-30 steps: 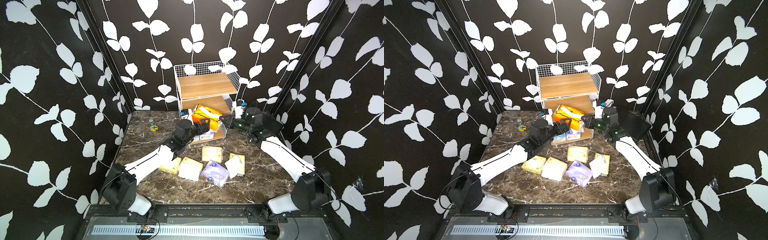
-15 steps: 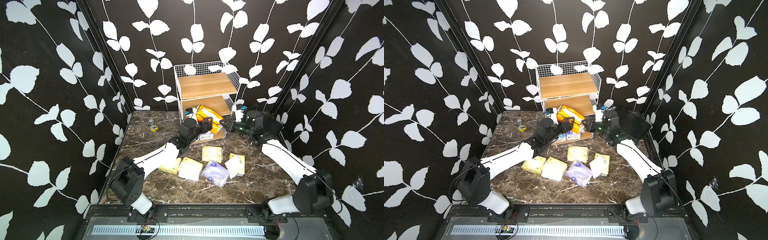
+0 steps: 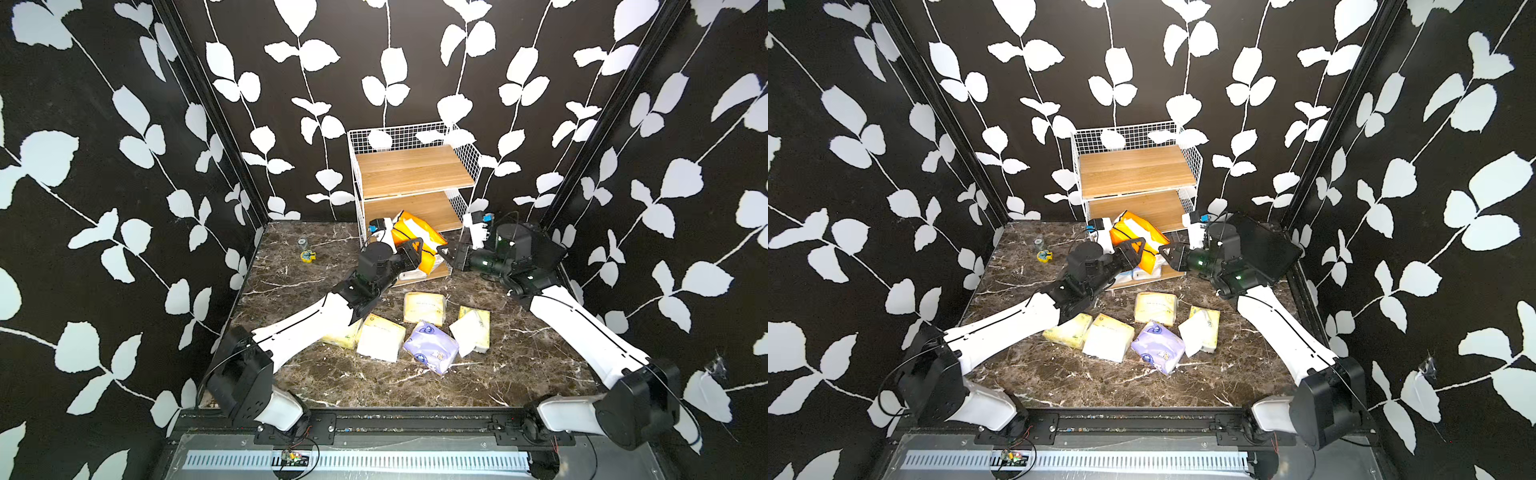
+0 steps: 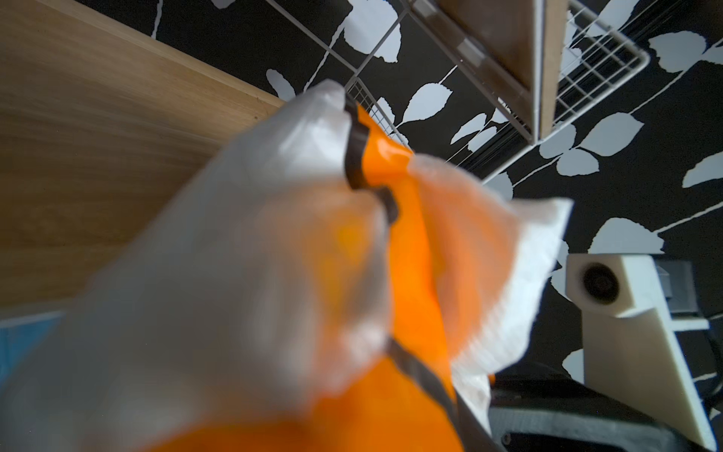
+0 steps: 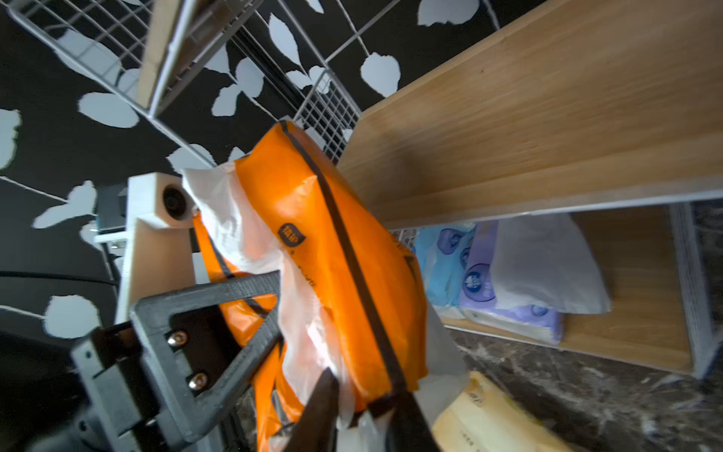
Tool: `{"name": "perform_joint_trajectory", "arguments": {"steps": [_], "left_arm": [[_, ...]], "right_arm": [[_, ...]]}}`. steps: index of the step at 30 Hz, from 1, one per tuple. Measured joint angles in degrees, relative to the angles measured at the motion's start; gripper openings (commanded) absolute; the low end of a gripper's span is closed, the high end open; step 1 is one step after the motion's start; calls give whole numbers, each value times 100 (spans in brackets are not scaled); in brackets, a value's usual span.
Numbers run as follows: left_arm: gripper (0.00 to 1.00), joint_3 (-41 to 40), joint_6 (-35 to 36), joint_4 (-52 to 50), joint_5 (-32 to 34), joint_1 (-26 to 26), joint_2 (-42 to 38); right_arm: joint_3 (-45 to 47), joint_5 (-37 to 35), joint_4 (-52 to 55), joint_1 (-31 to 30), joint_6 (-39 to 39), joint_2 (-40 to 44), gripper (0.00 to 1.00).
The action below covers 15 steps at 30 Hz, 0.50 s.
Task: Remove the tissue boxes from the shelf
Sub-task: Pick up a box of tissues from the shelf.
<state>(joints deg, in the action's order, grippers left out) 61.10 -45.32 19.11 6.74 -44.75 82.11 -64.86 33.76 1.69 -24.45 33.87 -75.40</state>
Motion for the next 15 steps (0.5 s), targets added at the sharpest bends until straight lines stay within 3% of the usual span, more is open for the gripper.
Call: {"name": "perform_joint_trajectory", "arguments": {"steps": [5,15], "left_arm": [[50,-374,168,-442,63,-120,-765],[54,-1923,527,-2135,656,-199,-3755]], "right_arm": [[96,-116,96,-299,-107,315,60],[452,-673,-35,-382,42,326,62]]}}
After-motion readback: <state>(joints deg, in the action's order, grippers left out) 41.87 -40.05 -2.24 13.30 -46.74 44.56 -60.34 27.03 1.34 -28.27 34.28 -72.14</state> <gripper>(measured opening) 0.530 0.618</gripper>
